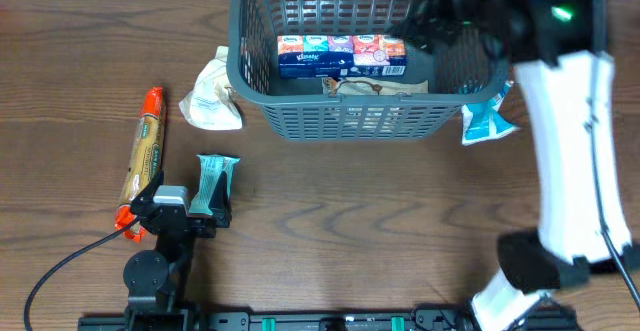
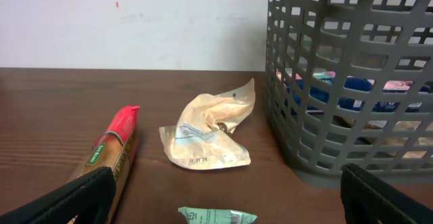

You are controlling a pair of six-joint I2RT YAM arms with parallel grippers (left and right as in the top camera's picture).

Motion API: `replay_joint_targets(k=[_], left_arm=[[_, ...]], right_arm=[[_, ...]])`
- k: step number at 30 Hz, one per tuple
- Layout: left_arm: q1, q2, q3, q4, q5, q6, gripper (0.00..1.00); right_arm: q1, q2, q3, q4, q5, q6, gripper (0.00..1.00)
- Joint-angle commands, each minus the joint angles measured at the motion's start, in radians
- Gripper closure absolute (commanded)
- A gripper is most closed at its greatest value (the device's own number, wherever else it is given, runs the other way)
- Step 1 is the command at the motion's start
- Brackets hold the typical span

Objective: Pack container
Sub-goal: 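Move the right gripper to the blue-and-white wrapped pack beside the basket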

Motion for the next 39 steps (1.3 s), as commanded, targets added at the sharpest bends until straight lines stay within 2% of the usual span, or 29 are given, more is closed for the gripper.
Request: replay_joint_targets(k=[1, 4, 6, 11, 18, 27, 39], left_arm=[[-0.003, -0.007, -0.019, -0.034, 0.029, -0.005, 0.01], [-0.003, -0.007, -0.019, -0.034, 0.029, -0.005, 0.01], [-0.003, -0.007, -0.019, -0.034, 0.029, -0.005, 0.01], [-0.003, -0.007, -0.019, -0.034, 0.028, -0.005, 0.01], [-0.003, -0.007, -0.019, -0.034, 0.028, -0.005, 0.01], [-0.003, -0.007, -0.019, -0.034, 0.028, -0.005, 0.01], [-0.003, -0.007, -0.019, -0.034, 0.028, -0.005, 0.01]], right_arm=[[-0.089, -0.070, 0.008, 0.032, 0.344, 0.388, 0.01], [-0.212, -0.124, 0.008, 0.006, 0.487, 0.737, 0.01], [-0.299, -0.141, 0.008, -0.050, 0.445, 0.859, 0.01], [-0.465, -0.117, 0.004, -0.199, 0.272, 0.872, 0.01], [-0.504, -0.001, -0.044, -0.329, 0.119, 0.688, 0.01], [-0.504, 0.104, -0.169, -0.304, -0.074, 0.437, 0.01], [-0.512, 0.114, -0.281, -0.228, -0.072, 0.362, 0.01]])
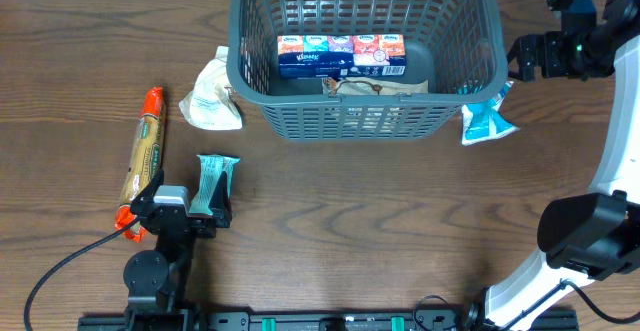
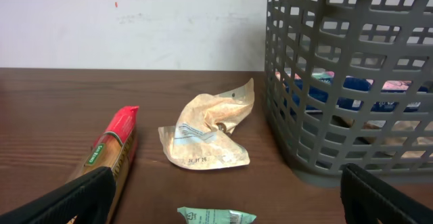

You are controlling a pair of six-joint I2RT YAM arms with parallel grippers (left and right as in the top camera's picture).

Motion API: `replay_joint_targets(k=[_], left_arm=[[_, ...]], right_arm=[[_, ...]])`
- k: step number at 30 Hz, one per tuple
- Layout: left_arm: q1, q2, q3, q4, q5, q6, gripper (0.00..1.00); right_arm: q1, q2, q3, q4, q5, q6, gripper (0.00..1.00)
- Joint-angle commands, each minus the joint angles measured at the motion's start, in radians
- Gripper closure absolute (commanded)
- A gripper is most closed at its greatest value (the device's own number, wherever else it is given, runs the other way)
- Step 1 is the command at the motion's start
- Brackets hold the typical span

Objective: Pack container
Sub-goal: 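Move the right gripper to the blue-and-white wrapped pack beside the basket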

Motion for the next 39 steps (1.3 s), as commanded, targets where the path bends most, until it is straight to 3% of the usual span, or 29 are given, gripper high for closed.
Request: replay_joint_targets(k=[1, 22, 25, 29, 39], left_arm=[[-0.003, -0.007, -0.019, -0.034, 0.025, -0.005, 0.01], [-0.003, -0.007, -0.019, -0.034, 0.026, -0.005, 0.01], [-0.003, -0.007, -0.019, -0.034, 0.026, -0.005, 0.01], [-0.003, -0.007, -0.019, -0.034, 0.026, -0.005, 0.01], [-0.003, -0.007, -0.019, -0.034, 0.026, -0.005, 0.01]], right_arm=[[-0.012, -0.003, -0.034, 0.011, -0.025, -0.046, 0.01], [-0.031, -0.003, -0.436, 0.299, -0.055, -0.045, 0.01], [-0.031, -0.003, -0.483, 0.346, -0.014, 0.006, 0.01], [-0.029, -0.003, -0.514, 0.390, 0.085, 0.109, 0.01], [-0.020, -0.003, -0.517, 0.441, 0.111, 0.156, 0.01]])
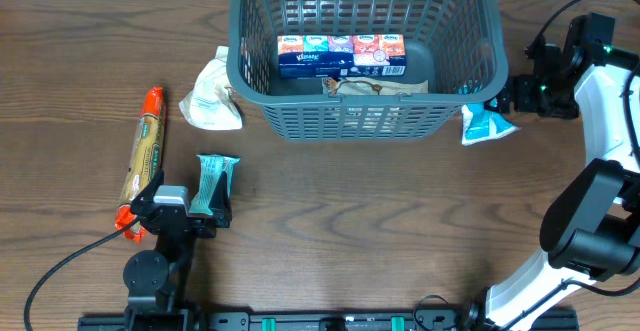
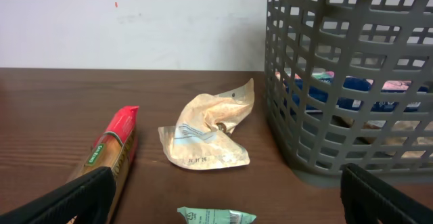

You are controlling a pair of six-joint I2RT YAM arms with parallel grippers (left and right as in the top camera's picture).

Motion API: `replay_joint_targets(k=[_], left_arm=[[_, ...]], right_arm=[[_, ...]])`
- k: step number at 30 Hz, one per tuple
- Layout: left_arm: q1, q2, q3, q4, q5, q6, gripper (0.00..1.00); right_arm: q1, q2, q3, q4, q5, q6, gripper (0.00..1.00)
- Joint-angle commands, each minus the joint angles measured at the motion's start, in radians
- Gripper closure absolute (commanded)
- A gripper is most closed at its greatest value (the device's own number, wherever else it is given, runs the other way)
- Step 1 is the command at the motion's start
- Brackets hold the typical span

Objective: Pack container
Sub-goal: 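Move the right gripper to the blue-and-white wrapped pack beside the basket, then close the right gripper on the blue-and-white pack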

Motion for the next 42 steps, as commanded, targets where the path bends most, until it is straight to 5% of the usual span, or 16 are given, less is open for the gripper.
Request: replay_joint_targets(k=[1, 42], left_arm=[[-0.003, -0.007, -0.019, -0.034, 0.025, -0.005, 0.01], [-0.003, -0.007, -0.019, -0.034, 0.025, -0.005, 0.01]], right_arm=[[0.012, -0.003, -0.006, 0.012, 0.000, 0.018, 0.01], [0.101, 0.198, -0.006, 0.129, 0.020, 0.081, 0.01]])
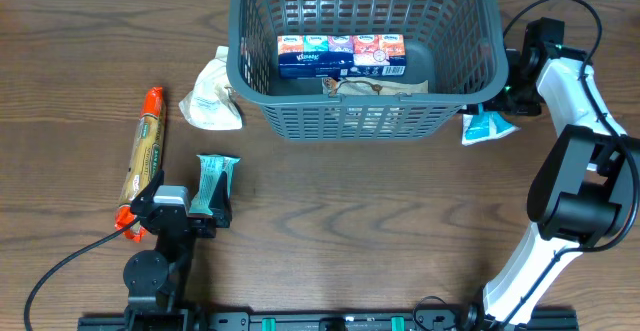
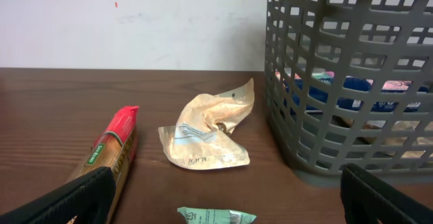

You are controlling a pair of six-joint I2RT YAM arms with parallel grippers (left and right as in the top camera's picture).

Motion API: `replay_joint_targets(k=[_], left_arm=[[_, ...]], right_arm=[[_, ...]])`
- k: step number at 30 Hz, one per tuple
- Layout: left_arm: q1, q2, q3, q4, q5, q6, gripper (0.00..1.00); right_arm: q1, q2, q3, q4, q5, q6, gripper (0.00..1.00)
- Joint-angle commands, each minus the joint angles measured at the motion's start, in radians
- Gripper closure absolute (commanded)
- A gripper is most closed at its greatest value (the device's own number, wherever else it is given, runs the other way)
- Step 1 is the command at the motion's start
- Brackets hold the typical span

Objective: Pack container
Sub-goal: 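Close the right gripper on the blue-and-white pack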

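The grey basket (image 1: pixel 365 121) stands at the back middle, holding a tissue multipack (image 1: pixel 342 55) and a brown packet (image 1: pixel 380 87). A blue pouch (image 1: pixel 487 123) lies against its right wall. My right gripper (image 1: pixel 508 89) hangs just above the pouch's upper end, by the basket's right wall; its jaws are too small to read. My left gripper (image 1: pixel 190 203) rests open at the front left with a green packet (image 1: pixel 215 183) in front of it. In the left wrist view the green packet (image 2: pixel 216 216) lies between the wide-apart fingers (image 2: pixel 61 200), untouched.
A crumpled cream packet (image 1: pixel 212 99) lies by the basket's left wall, seen also from the left wrist (image 2: pixel 210 132). A long orange packet with red ends (image 1: pixel 143 156) lies at the far left. A black cable (image 1: pixel 70 261) trails from the left arm's base.
The right arm has shifted left and now sits tighter against the basket's right wall, its gripper over the blue pouch's upper end. The left arm and all packets are as before.
The right arm first reached over the basket's right side. It then stood outside the right rim, high at the far right. After that it was down beside the blue pouch, and now it hangs closer over it. The left gripper stayed parked and open.
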Motion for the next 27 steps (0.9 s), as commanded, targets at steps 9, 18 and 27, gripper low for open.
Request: replay_joint_targets(k=[9, 18, 27], left_arm=[[-0.003, -0.007, -0.019, -0.034, 0.025, -0.005, 0.01], [-0.003, -0.007, -0.019, -0.034, 0.025, -0.005, 0.01], [-0.003, -0.007, -0.019, -0.034, 0.025, -0.005, 0.01]], right_arm=[[0.009, 0.035, -0.004, 0.029, 0.029, 0.075, 0.01], [0.009, 0.047, -0.004, 0.037, 0.043, 0.075, 0.01], [0.009, 0.099, -0.005, 0.026, 0.044, 0.079, 0.01]])
